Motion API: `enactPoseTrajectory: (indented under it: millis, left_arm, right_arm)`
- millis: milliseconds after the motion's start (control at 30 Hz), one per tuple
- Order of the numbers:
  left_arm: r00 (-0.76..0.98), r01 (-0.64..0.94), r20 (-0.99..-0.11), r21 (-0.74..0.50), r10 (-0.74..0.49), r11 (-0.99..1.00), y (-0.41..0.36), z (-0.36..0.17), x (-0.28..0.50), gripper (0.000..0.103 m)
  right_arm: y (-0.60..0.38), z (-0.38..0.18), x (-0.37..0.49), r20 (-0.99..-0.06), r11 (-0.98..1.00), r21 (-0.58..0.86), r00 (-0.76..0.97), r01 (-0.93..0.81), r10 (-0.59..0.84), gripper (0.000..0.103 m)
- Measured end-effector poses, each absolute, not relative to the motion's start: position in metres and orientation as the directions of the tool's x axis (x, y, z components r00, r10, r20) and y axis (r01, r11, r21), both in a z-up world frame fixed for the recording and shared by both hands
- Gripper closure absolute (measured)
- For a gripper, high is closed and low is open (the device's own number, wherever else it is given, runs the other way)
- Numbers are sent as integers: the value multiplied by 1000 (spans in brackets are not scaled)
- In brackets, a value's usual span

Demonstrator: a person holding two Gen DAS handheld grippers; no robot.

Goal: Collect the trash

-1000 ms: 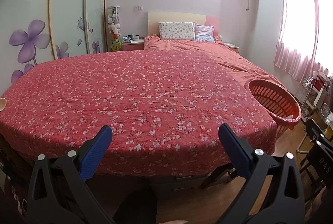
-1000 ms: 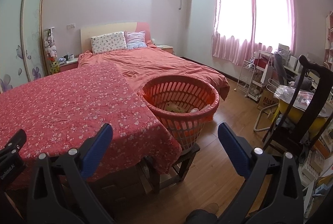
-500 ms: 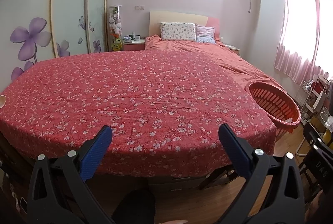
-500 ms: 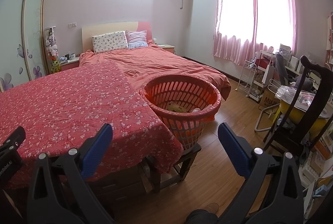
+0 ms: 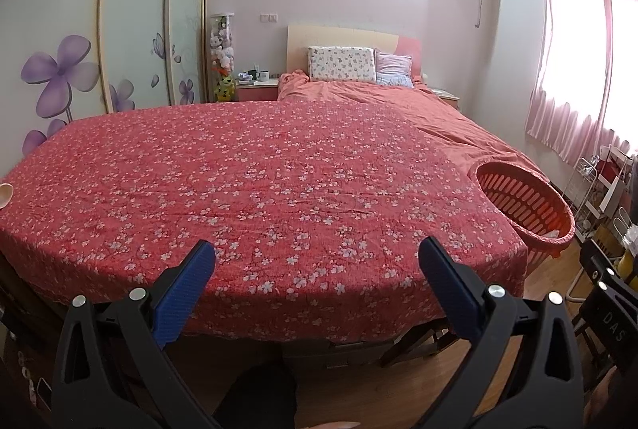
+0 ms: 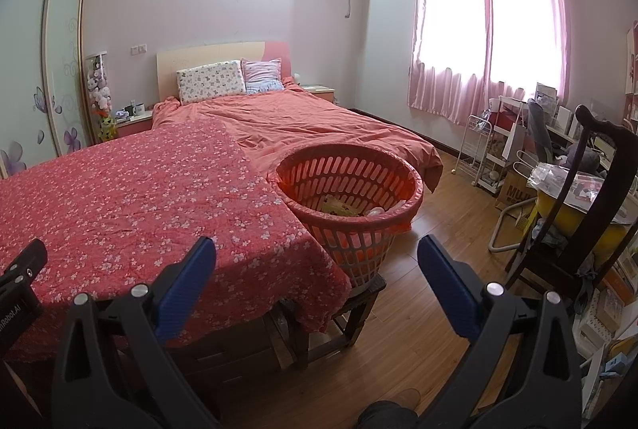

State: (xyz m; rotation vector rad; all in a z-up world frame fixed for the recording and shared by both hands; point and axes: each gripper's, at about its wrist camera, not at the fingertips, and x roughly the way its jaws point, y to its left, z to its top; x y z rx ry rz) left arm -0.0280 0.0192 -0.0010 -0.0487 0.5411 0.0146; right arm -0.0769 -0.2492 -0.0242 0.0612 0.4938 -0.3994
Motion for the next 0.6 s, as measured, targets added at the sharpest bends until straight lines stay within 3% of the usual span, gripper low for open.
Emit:
enactPoseTrajectory:
  millis: [600]
  left_arm:
    - [855, -31, -518, -42, 4, 999, 19, 0, -28, 2]
  right_arm:
    - [-249, -26, -76, -476, 921, -33, 804, 388, -356, 4]
